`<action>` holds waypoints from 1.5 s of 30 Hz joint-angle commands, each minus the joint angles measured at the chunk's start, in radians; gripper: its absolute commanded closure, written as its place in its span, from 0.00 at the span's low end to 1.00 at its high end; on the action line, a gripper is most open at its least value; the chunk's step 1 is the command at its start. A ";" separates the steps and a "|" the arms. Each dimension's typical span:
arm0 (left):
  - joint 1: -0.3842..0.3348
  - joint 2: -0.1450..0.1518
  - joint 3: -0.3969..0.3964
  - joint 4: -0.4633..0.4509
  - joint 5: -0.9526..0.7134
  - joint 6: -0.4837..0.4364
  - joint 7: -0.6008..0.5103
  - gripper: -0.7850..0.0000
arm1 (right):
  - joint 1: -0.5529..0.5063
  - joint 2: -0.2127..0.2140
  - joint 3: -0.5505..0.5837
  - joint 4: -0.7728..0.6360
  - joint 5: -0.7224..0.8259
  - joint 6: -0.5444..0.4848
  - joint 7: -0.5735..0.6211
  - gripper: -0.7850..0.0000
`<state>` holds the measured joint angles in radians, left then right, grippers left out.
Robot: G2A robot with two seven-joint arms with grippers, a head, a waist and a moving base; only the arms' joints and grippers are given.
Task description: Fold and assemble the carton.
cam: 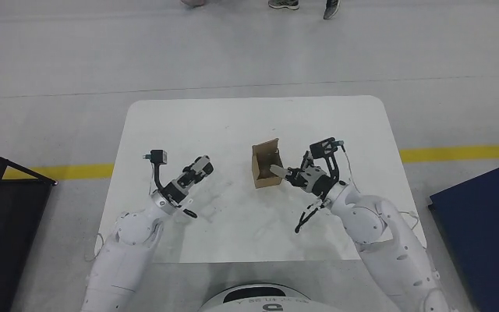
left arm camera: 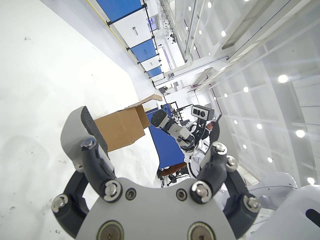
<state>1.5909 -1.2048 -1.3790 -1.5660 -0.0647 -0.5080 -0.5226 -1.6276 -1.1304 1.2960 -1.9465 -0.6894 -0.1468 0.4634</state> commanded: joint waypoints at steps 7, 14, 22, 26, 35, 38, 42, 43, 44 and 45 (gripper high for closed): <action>-0.114 -0.016 0.115 0.087 -0.123 0.103 -0.100 0.00 | 0.039 -0.011 0.019 0.133 0.147 0.077 -0.059 0.05; -0.177 -0.028 0.207 0.135 -0.075 0.175 -0.120 0.00 | 0.063 -0.015 0.003 0.167 0.138 0.126 -0.049 0.31; -0.202 -0.034 0.241 0.137 -0.065 0.177 -0.102 0.00 | 0.092 -0.021 -0.047 0.181 0.105 0.150 -0.015 0.28; -0.210 -0.035 0.250 0.134 -0.060 0.178 -0.097 0.00 | 0.106 -0.024 -0.066 0.178 0.096 0.157 -0.004 0.25; -0.215 -0.036 0.263 0.135 -0.065 0.170 -0.089 0.00 | 0.147 -0.032 -0.125 0.194 0.059 0.184 0.051 0.24; -0.213 -0.036 0.262 0.134 -0.065 0.168 -0.085 0.00 | 0.146 -0.033 -0.113 0.189 0.092 0.163 0.031 0.15; -0.210 -0.034 0.259 0.132 -0.065 0.165 -0.084 0.00 | 0.123 -0.030 -0.067 0.170 0.141 0.151 -0.015 0.19; -0.209 -0.034 0.258 0.131 -0.065 0.165 -0.084 0.00 | 0.116 -0.030 -0.055 0.168 0.153 0.150 -0.021 0.21; -0.209 -0.033 0.258 0.131 -0.065 0.165 -0.084 0.00 | 0.111 -0.029 -0.044 0.168 0.160 0.153 -0.028 0.24; -0.209 -0.033 0.257 0.130 -0.066 0.166 -0.084 0.00 | 0.106 -0.028 -0.035 0.170 0.167 0.158 -0.033 0.26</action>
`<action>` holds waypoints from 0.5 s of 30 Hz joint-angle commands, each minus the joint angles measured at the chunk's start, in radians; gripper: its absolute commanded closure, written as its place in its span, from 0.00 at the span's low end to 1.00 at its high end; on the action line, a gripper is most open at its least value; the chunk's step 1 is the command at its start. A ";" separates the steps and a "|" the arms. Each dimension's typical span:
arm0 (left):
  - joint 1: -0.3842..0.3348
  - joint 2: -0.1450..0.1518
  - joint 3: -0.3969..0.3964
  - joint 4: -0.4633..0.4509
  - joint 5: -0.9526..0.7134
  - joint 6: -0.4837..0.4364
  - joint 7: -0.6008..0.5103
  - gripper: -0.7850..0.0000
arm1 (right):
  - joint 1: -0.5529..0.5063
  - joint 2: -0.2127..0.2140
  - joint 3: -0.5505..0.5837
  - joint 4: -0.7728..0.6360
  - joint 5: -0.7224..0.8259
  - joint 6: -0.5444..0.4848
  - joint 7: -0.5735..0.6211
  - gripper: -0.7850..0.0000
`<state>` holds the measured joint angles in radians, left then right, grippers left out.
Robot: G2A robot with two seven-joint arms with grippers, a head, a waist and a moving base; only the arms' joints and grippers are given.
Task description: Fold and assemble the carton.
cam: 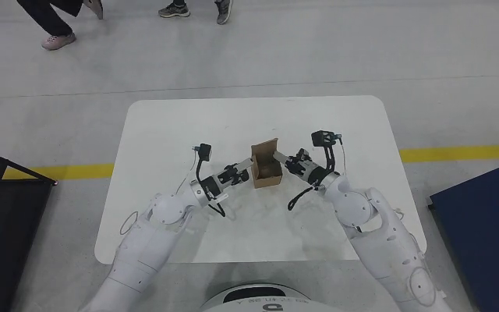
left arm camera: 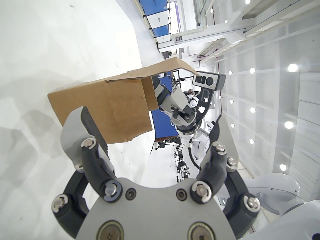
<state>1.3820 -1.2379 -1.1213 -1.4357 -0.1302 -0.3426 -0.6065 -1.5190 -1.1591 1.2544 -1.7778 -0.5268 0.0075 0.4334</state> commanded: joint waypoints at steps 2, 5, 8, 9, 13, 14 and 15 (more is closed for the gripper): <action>-0.001 0.001 -0.001 -0.003 -0.001 0.003 -0.001 0.00 | -0.005 0.001 0.015 0.010 0.003 0.021 -0.004 0.28; -0.004 0.001 0.000 -0.003 -0.003 0.005 -0.005 0.00 | 0.009 0.000 -0.001 0.032 -0.016 0.042 0.028 0.31; -0.009 0.001 0.000 -0.001 -0.003 0.006 -0.005 0.00 | 0.034 -0.004 -0.037 0.050 -0.031 0.055 0.076 0.31; -0.010 0.002 0.001 0.000 -0.004 0.007 -0.006 0.00 | 0.043 -0.005 -0.048 0.052 -0.033 0.055 0.087 0.31; -0.015 0.002 0.001 0.006 -0.006 0.006 -0.007 0.00 | 0.069 -0.010 -0.083 0.061 -0.042 0.054 0.115 0.32; -0.016 0.002 0.002 0.007 -0.009 0.006 -0.008 0.00 | 0.075 -0.011 -0.090 0.062 -0.047 0.058 0.118 0.32; -0.017 0.002 0.002 0.009 -0.010 0.006 -0.008 0.00 | 0.080 -0.012 -0.096 0.063 -0.059 0.063 0.123 0.31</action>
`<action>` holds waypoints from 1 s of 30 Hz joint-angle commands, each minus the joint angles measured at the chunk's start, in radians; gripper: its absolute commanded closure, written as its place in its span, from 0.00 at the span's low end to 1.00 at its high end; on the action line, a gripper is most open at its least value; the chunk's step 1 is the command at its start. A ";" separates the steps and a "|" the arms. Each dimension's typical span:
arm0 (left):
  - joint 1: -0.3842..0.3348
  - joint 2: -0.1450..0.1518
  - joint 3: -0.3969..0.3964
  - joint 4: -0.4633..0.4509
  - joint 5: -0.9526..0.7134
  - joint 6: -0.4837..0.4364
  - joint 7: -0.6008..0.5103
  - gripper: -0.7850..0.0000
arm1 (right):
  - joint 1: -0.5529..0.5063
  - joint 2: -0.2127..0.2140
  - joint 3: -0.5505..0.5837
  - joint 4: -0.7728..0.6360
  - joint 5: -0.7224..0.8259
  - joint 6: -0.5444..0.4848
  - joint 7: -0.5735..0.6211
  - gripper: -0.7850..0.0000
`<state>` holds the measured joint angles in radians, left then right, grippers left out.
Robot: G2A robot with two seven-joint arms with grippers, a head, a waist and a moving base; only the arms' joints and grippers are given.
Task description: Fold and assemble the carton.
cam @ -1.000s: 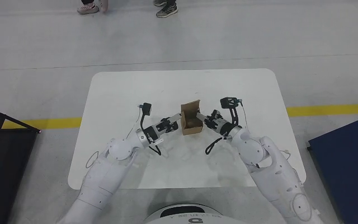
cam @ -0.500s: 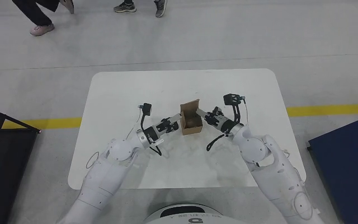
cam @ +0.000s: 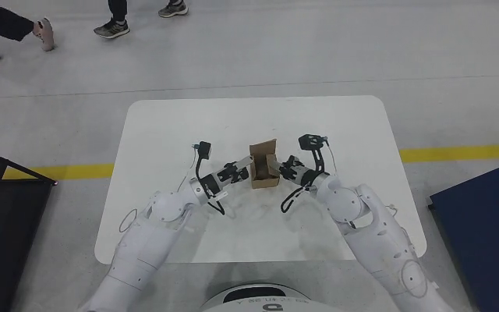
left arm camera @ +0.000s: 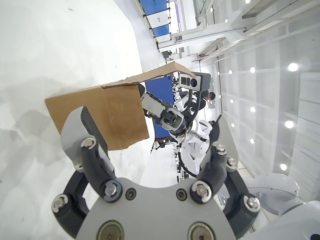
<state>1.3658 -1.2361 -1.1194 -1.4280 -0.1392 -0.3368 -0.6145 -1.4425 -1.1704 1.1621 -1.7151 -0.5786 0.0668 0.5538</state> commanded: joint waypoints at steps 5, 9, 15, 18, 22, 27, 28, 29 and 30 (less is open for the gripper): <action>-0.005 0.001 0.000 0.011 -0.008 -0.006 -0.006 0.00 | 0.026 -0.004 -0.042 -0.007 -0.074 0.051 0.033 0.41; -0.009 0.001 -0.003 0.018 -0.012 -0.012 -0.005 0.00 | 0.040 -0.010 -0.069 -0.017 -0.091 0.104 0.053 0.85; -0.014 0.004 -0.017 0.045 -0.025 -0.026 -0.006 0.00 | 0.050 -0.012 -0.086 -0.060 -0.215 0.253 0.076 1.00; -0.014 0.007 -0.029 0.051 -0.026 -0.031 -0.009 0.00 | 0.036 -0.010 -0.087 -0.113 -0.286 0.322 0.085 1.00; -0.015 0.014 -0.045 0.040 0.044 -0.023 0.007 0.00 | 0.010 -0.012 -0.076 -0.154 -0.280 0.356 0.084 0.71; -0.006 0.021 -0.061 0.012 0.070 -0.003 0.001 0.11 | -0.022 -0.017 -0.040 -0.144 -0.126 0.294 0.046 0.23; -0.005 0.022 -0.064 0.006 0.082 0.004 0.001 0.16 | -0.029 -0.018 -0.031 -0.138 -0.093 0.277 0.038 0.20; -0.003 0.024 -0.067 0.001 0.094 0.014 -0.001 0.19 | -0.034 -0.018 -0.020 -0.129 -0.069 0.260 0.029 0.20; 0.000 0.026 -0.069 -0.004 0.100 0.026 -0.006 0.25 | -0.040 -0.017 -0.010 -0.118 -0.057 0.250 0.018 0.20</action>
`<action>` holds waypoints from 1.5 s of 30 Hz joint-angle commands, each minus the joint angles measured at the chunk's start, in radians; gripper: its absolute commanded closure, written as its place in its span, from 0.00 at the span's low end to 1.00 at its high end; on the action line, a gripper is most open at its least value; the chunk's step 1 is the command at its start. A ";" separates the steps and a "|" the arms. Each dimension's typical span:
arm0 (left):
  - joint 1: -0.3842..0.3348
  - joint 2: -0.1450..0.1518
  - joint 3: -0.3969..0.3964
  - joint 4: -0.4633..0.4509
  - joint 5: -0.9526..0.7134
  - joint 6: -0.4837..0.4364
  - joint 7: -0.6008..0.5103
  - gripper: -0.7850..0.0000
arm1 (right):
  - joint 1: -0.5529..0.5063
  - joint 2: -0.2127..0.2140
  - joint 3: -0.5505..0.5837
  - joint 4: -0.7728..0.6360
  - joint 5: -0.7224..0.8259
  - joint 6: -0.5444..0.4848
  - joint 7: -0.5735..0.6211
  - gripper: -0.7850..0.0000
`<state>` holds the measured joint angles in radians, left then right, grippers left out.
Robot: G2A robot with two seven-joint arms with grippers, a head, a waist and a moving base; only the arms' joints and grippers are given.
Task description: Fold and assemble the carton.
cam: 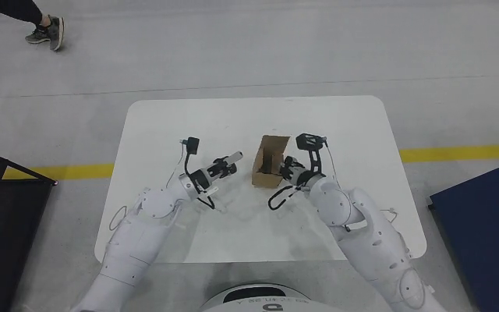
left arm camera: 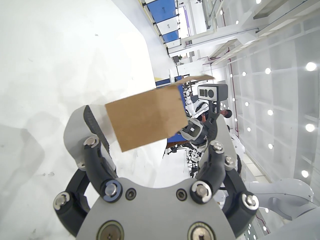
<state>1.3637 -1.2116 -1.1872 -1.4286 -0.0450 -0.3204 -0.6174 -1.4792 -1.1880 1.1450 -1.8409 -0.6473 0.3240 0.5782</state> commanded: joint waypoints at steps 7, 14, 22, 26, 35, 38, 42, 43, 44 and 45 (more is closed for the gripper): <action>0.020 0.010 -0.016 -0.048 0.007 0.081 -0.043 0.59 | -0.039 0.002 0.059 0.047 0.119 -0.099 -0.041 0.20; 0.018 0.015 -0.015 -0.076 0.019 0.154 -0.069 0.61 | -0.039 0.003 0.067 0.086 0.181 -0.202 -0.033 0.20; -0.019 0.014 0.039 -0.065 0.072 0.241 -0.132 0.53 | -0.027 0.002 0.049 0.110 0.216 -0.270 -0.008 0.18; -0.040 0.016 0.052 -0.069 0.115 0.297 -0.160 0.54 | -0.028 0.003 0.045 0.113 0.216 -0.279 -0.005 0.18; -0.075 0.012 0.079 -0.097 0.118 0.336 -0.145 0.56 | -0.030 0.002 0.059 0.125 0.255 -0.328 -0.050 0.19; -0.089 0.011 0.092 -0.095 0.134 0.356 -0.150 0.57 | -0.020 -0.001 0.068 0.170 0.324 -0.397 -0.088 0.20; -0.107 0.011 0.105 -0.092 0.164 0.391 -0.153 0.58 | 0.004 -0.006 0.055 0.242 0.389 -0.459 -0.078 0.18; -0.108 0.011 0.107 -0.092 0.167 0.397 -0.157 0.58 | 0.007 -0.006 0.052 0.250 0.400 -0.466 -0.068 0.18; -0.112 0.012 0.109 -0.092 0.179 0.407 -0.165 0.58 | 0.012 -0.006 0.048 0.258 0.412 -0.477 -0.052 0.17; -0.116 0.013 0.111 -0.092 0.189 0.417 -0.177 0.59 | 0.017 -0.006 0.045 0.265 0.422 -0.490 -0.036 0.17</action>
<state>1.2501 -1.1994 -1.0776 -1.5205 0.1358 0.0888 -0.7854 -1.4655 -1.1945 1.1914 -1.5802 -0.2328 -0.1573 0.5296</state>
